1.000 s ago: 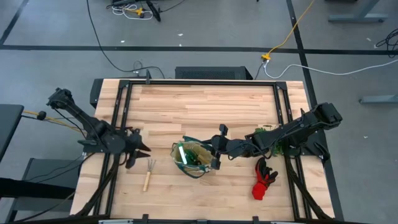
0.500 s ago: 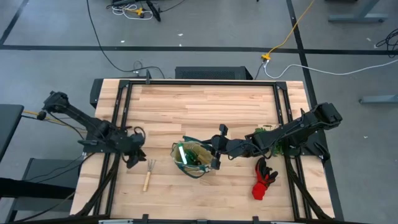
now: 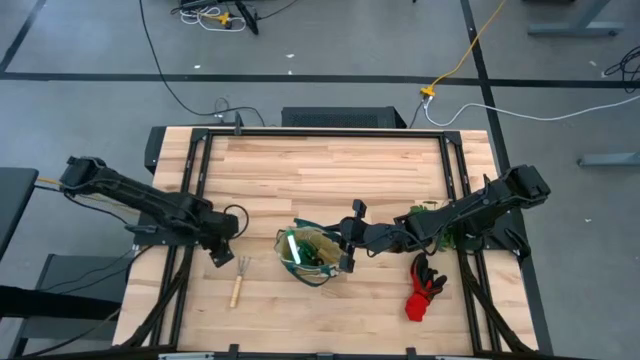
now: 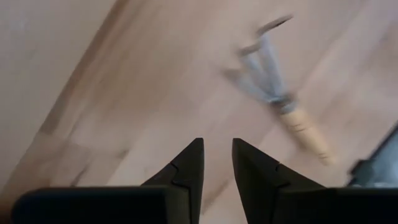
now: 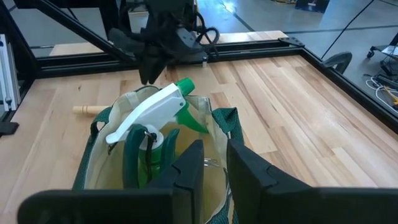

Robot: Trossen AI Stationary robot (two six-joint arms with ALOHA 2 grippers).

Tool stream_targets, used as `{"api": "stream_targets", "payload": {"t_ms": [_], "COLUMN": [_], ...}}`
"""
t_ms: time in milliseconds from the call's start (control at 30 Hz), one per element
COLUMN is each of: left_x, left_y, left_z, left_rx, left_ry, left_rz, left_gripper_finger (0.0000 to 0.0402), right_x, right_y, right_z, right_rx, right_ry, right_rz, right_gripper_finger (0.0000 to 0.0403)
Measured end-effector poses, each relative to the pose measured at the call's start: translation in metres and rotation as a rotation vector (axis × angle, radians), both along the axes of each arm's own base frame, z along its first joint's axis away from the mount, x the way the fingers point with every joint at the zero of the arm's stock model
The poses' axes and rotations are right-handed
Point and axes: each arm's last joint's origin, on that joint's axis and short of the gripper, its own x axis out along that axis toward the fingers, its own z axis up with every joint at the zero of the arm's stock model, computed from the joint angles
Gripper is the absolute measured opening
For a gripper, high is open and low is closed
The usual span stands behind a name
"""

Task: Pick & Place Garden tools in Gardening bag
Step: Put the brown hand rake into the gardening bag

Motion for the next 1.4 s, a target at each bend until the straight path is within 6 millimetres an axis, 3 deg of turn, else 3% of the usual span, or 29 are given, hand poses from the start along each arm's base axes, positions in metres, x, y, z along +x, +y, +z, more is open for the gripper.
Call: {"api": "stream_targets", "payload": {"t_ms": [200,433,667,1400], "left_x": [0.017,0.029,0.047,0.049], "left_y": [-0.005,-0.013,-0.021,-0.023], "left_z": [0.021,0.006,0.004,0.001], "left_rx": [0.03,0.071,0.107,0.203], "left_ry": [-0.036,0.095,0.08,0.057], "left_rz": [0.01,-0.006,-0.016,-0.034], "left_gripper_finger": [0.0087,0.0087,0.0087,0.0087], "right_x": [0.0,0.0,0.0,0.0], "right_y": [0.0,0.0,0.0,0.001], "right_z": [0.0,0.0,-0.001,0.0], "right_rx": [-0.001,-0.002,0.006,0.009], "right_ry": [0.003,0.005,0.007,0.004], "right_rz": [0.001,0.001,0.017,0.024], "right_gripper_finger": [0.0071,0.0071,0.0071,0.0071]}}
